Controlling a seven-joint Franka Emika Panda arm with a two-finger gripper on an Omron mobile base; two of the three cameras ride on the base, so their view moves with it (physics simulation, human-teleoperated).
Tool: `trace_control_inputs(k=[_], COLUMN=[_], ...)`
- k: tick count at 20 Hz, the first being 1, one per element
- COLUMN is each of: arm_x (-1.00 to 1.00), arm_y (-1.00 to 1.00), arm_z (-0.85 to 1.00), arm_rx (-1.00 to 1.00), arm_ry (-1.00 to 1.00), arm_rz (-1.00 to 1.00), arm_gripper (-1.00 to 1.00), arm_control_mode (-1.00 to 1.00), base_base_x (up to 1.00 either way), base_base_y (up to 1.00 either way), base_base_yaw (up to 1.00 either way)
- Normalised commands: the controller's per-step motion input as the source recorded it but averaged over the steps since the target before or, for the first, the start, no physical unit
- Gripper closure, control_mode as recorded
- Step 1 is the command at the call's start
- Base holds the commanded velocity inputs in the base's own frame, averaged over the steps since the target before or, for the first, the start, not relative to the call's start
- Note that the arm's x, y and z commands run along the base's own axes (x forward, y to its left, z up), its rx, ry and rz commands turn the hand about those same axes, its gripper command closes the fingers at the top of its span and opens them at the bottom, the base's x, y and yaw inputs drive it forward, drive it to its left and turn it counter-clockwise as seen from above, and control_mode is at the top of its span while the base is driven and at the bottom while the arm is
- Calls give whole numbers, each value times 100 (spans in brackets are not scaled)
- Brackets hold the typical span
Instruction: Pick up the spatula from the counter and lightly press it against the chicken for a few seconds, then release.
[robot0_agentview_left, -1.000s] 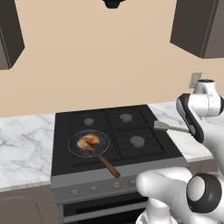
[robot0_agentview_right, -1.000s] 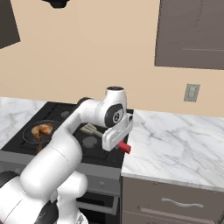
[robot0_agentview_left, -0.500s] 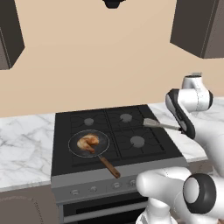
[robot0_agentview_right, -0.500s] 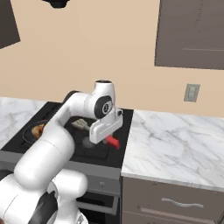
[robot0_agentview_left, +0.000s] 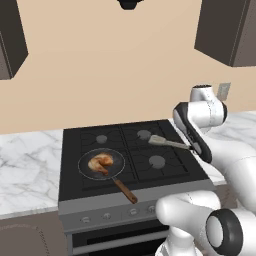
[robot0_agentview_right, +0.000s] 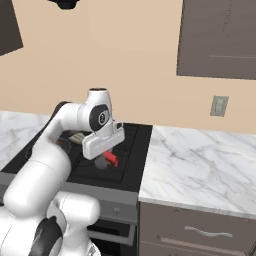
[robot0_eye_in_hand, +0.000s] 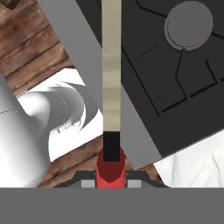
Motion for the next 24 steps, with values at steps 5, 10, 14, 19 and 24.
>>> trace_control_inputs(k=[5,10,14,19,24], arm_x=[15,8,6,10,1], arm_y=[53,52,50,25,5], arm_z=[6,-3,-5,0,0], arm_rx=[-8,-12,-9,-1,0], arm_ry=[3,4,6,2,-2], arm_rz=[0,0,0,3,14], arm_gripper=[100,100,100,100,100], arm_control_mode=[-100,-100,-100,-100,-100], base_base_x=[0,0,0,0,0], base_base_y=[0,0,0,0,0], base_base_yaw=[0,0,0,0,0])
